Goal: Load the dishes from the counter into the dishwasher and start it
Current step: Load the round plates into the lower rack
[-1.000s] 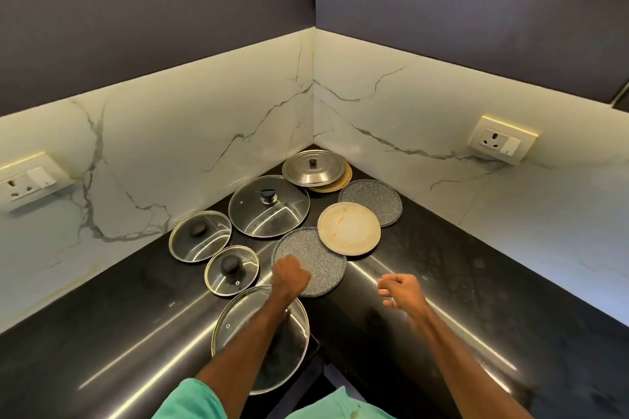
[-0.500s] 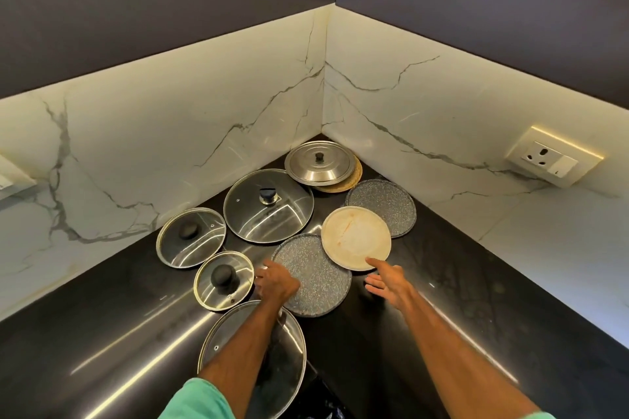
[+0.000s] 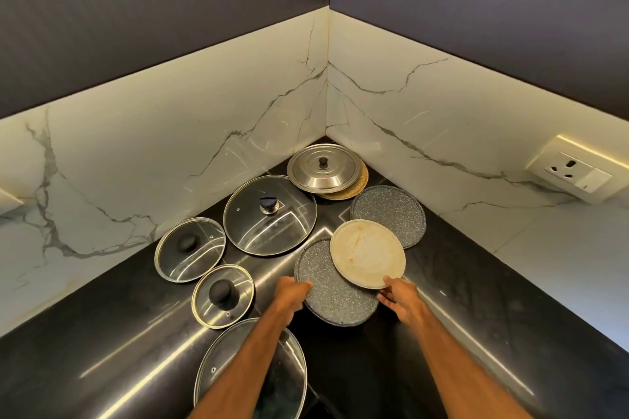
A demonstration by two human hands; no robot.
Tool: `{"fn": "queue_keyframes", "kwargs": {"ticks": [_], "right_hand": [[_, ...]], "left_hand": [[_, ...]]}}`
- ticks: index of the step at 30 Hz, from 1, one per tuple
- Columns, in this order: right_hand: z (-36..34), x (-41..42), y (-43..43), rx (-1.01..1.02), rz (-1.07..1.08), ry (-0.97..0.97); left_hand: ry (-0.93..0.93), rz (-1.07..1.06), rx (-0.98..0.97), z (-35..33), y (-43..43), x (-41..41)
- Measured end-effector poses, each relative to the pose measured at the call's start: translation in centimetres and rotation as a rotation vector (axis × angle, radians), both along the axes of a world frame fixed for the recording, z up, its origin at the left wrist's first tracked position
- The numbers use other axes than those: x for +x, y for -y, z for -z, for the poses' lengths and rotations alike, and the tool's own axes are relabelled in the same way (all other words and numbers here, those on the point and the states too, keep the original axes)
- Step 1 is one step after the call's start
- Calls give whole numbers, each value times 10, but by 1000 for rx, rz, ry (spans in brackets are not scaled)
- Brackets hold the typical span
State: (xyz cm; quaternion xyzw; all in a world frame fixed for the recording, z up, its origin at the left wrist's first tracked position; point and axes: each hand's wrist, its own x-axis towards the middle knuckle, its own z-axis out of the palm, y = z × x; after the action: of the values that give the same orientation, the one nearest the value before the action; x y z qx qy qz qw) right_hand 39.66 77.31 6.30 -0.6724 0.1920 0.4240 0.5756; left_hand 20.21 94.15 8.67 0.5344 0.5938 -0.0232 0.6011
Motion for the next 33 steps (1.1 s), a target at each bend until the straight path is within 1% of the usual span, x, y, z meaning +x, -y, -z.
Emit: {"fn": "queue_keyframes", "kwargs": {"ticks": [3, 7, 11, 15, 19, 24, 29, 33], "right_hand": [[-10, -9, 24, 88, -15, -55], [-22, -39, 74, 223, 28, -89], [-37, -76, 126, 321, 119, -118], [-54, -101, 161, 398, 244, -124], [-73, -122, 185, 493, 330, -90], [-85, -156, 225, 564, 370, -82], [-89, -205, 272, 562, 420, -56], [-90, -254, 311, 521, 542, -4]], "left_hand": [[123, -28, -19, -11, 12, -13], [198, -180, -76, -13, 30, -44], [310, -306, -204, -27, 58, -66], [389, -325, -306, -44, 91, -74], [432, -278, -386, -58, 126, -77], [417, -182, -409, -68, 167, -88], [439, -53, -447, -73, 210, -100], [459, 105, -456, -70, 241, -113]]}}
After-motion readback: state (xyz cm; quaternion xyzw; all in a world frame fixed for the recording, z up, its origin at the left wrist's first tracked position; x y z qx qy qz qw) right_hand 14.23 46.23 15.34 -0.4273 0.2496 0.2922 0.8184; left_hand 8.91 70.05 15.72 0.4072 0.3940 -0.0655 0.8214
